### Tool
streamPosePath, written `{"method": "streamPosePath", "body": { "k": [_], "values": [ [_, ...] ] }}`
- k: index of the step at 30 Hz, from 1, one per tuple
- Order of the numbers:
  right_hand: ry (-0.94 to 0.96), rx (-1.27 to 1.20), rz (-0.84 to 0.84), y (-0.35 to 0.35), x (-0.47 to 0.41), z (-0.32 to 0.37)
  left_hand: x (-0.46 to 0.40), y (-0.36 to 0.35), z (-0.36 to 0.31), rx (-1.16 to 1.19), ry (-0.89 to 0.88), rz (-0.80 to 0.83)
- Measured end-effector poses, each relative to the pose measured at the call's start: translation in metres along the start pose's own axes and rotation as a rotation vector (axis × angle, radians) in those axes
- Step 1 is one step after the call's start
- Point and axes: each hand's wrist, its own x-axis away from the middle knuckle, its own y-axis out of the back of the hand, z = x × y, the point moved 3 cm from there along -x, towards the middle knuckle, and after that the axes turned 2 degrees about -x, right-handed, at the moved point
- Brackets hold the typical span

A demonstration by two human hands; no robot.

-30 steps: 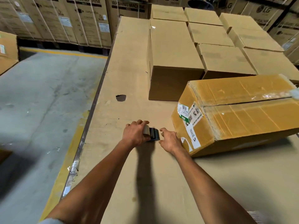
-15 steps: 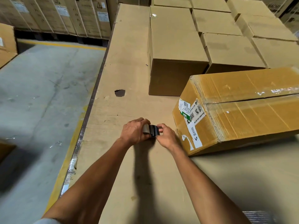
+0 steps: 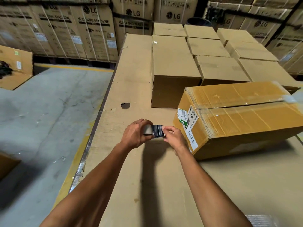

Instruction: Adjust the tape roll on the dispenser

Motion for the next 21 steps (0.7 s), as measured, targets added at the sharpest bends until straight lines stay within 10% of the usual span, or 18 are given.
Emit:
{"method": "streamPosePath", "body": {
  "k": [21],
  "values": [
    [0.236,0.038,-0.092,0.053,0.062,0.045,0.025,0.028,-0.06,0.004,-0.055,-0.144]
  ]
}}
